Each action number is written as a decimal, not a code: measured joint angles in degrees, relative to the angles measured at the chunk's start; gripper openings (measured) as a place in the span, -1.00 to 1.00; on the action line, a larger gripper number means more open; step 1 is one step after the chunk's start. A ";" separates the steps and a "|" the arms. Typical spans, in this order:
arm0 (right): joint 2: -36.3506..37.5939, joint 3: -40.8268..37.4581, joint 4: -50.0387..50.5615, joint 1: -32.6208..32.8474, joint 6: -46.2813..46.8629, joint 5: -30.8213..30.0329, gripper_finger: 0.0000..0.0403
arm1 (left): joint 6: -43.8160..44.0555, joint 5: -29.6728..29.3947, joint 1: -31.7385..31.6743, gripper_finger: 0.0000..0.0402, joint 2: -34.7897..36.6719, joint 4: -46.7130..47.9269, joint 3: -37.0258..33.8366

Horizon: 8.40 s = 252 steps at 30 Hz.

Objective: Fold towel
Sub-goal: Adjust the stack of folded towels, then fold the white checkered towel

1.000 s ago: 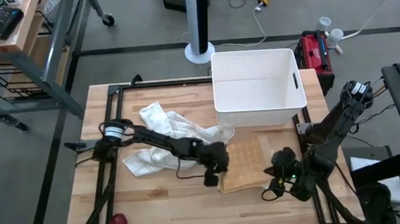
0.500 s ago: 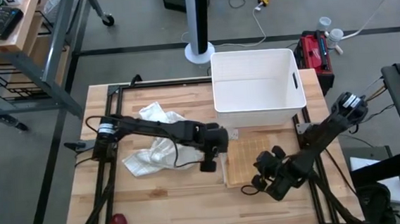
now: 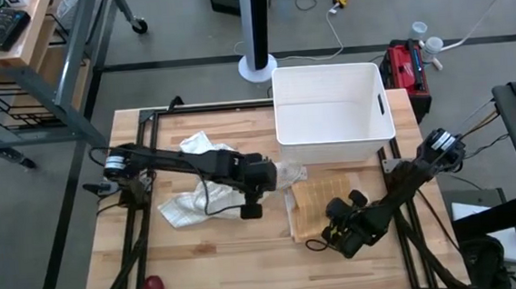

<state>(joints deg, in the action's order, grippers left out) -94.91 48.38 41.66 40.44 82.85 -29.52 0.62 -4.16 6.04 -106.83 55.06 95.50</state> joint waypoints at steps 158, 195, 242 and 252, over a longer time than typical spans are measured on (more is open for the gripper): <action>4.37 21.05 -17.04 -30.72 -46.34 4.00 -1.00 | 37.71 -17.13 10.30 -0.97 32.89 -16.76 -49.91; 5.10 14.69 2.57 -31.40 -32.52 13.62 -1.00 | 10.70 -26.51 23.17 -0.99 58.41 -33.92 -35.19; -10.14 0.83 -62.73 -22.44 2.82 5.36 0.48 | 1.59 -41.40 23.19 -0.99 55.36 -32.34 -25.02; -10.17 0.83 -72.74 -26.39 -0.75 5.55 0.66 | -1.73 -41.43 23.17 -0.99 55.38 -35.94 -25.02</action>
<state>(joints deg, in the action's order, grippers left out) -105.08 49.21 -31.08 14.05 82.10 -23.97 -1.11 -45.58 29.21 -51.44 19.12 70.48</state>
